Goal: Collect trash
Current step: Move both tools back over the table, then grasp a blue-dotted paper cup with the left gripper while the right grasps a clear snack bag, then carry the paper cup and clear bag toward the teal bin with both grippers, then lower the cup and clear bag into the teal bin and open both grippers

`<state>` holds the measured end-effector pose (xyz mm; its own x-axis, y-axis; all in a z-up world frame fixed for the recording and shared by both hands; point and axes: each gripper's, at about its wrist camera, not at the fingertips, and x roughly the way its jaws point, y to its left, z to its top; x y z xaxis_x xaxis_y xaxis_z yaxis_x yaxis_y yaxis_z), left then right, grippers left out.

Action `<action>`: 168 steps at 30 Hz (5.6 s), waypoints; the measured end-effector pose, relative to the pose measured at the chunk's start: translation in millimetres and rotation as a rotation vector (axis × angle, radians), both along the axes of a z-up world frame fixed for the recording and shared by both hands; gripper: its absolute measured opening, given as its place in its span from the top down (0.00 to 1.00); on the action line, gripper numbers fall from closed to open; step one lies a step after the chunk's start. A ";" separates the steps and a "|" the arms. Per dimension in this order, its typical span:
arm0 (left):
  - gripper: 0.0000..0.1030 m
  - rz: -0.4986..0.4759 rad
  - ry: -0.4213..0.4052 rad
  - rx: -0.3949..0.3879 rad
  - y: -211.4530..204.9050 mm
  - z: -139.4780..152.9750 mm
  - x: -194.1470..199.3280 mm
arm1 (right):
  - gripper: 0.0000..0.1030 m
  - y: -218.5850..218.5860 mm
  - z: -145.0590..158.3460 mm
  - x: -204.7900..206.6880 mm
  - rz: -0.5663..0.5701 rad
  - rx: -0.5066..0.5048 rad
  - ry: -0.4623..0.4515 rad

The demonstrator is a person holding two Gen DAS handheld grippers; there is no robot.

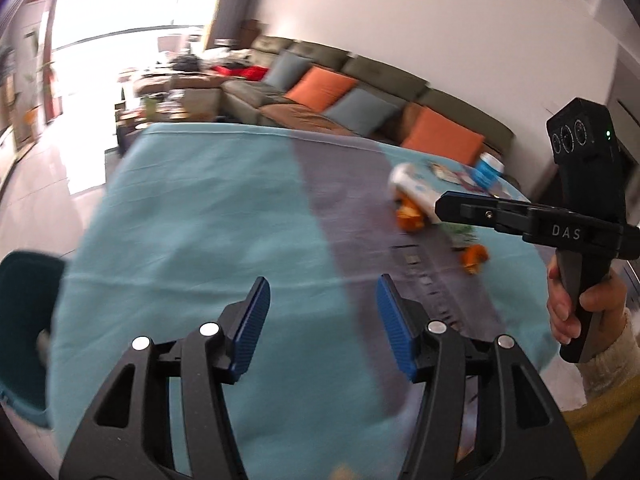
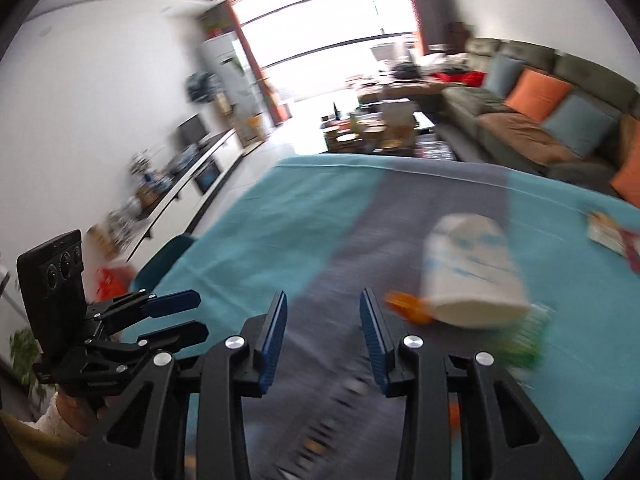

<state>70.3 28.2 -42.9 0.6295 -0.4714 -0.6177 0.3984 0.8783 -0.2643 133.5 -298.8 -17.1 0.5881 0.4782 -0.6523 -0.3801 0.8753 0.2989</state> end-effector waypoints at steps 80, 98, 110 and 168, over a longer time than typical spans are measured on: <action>0.97 -0.047 -0.011 -0.096 -8.8 33.9 28.0 | 0.92 -33.7 -1.9 -10.1 -0.064 0.160 0.001; 0.97 0.097 -0.023 -0.090 63.0 37.2 -16.2 | 0.92 45.5 -1.5 -6.1 0.122 0.179 0.026; 0.97 0.191 -0.010 -0.090 106.2 31.0 -38.6 | 0.91 86.7 0.1 2.8 0.219 0.184 0.047; 0.96 0.652 0.028 -0.043 257.6 10.5 -64.9 | 0.91 294.5 -19.3 36.8 0.573 0.110 0.127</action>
<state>5.4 285.8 -32.3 0.7788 -0.0231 -0.6268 -0.2200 0.9258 -0.3075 170.4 -4.3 -36.4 0.1373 0.7649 -0.6294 -0.7377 0.5030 0.4503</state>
